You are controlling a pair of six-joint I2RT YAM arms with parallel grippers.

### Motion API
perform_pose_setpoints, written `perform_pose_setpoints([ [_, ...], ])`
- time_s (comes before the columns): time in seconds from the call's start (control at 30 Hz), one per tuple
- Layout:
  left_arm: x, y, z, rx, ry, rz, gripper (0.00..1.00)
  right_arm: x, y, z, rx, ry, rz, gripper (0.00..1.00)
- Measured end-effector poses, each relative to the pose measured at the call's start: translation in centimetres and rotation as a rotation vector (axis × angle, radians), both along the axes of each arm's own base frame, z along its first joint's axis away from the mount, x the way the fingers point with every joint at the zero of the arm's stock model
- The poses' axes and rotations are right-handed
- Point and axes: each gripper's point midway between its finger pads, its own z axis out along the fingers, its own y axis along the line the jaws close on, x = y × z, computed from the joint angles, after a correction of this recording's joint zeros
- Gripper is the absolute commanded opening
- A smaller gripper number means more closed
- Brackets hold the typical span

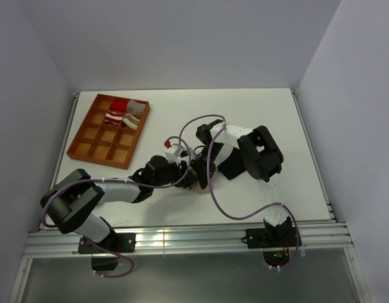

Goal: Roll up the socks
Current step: Roll the sock at the center of the board.

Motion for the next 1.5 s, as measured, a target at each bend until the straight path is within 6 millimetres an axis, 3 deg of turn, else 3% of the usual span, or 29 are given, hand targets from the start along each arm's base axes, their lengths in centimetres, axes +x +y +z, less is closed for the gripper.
perform_pose_setpoints([
  [0.13,-0.4,-0.4,-1.5,0.015,0.015,-0.042,0.55,0.0,0.0,0.0,-0.006,0.007,-0.005,0.11],
  [0.47,-1.0,-1.3,-3.3,0.013,0.05,-0.098,0.53,0.0,0.0,0.0,-0.014,0.02,-0.015,0.11],
  [0.73,-1.1,-1.5,-3.2,0.001,0.053,-0.107,0.38,0.2,-0.1,-0.1,-0.024,0.028,-0.037,0.12],
  [1.03,-1.1,-1.9,-3.8,-0.031,0.116,-0.078,0.0,0.1,-0.5,-0.2,-0.036,0.029,-0.086,0.31],
  [1.13,-0.8,-1.9,-3.9,-0.023,0.146,-0.055,0.0,0.3,-0.6,-0.2,-0.04,0.006,-0.094,0.35],
  [1.23,-0.4,-2.1,-4.0,-0.001,0.196,-0.025,0.0,0.5,-0.8,-0.1,-0.045,-0.023,-0.102,0.46],
  [1.5,0.7,-2.5,-4.4,0.048,0.283,0.042,0.0,2.6,-2.4,0.8,-0.033,-0.189,-0.146,0.53],
])
